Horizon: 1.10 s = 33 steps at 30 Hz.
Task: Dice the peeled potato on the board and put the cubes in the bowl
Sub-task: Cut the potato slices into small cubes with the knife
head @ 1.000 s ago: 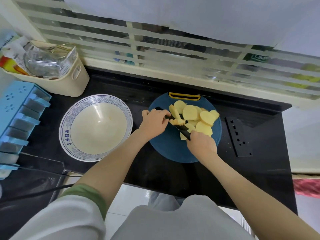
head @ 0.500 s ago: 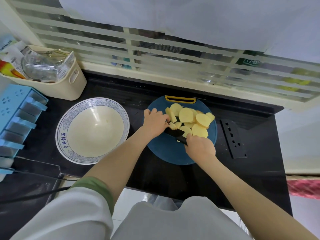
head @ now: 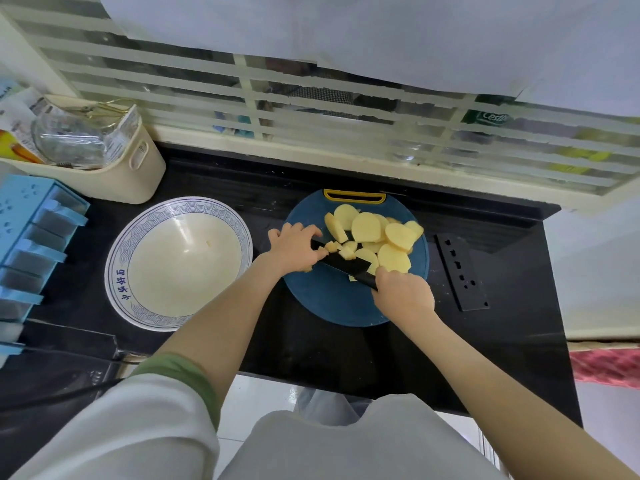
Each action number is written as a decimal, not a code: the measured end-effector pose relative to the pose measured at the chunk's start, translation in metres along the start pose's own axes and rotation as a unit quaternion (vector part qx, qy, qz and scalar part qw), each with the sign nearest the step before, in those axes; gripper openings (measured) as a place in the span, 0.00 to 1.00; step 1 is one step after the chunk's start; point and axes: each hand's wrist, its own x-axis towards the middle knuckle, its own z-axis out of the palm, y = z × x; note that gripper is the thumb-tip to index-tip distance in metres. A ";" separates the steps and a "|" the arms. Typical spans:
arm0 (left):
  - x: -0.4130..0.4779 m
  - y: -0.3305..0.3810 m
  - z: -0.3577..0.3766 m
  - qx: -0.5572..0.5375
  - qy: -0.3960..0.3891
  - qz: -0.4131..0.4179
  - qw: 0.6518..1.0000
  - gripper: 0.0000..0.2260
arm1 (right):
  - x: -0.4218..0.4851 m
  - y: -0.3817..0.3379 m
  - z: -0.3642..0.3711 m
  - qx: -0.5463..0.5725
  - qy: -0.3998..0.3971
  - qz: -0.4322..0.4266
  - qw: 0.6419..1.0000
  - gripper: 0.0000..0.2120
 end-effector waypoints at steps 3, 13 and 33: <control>0.002 0.000 0.003 0.015 -0.007 -0.053 0.998 0.23 | -0.002 0.001 0.001 -0.006 -0.002 -0.006 1.000 0.12; -0.002 0.031 0.005 0.030 0.071 0.065 0.995 0.26 | -0.005 0.003 0.000 -0.021 0.001 -0.016 1.000 0.11; 0.003 -0.003 0.006 -0.094 0.082 -0.093 0.988 0.16 | -0.010 0.041 0.012 0.143 -0.010 0.024 0.989 0.12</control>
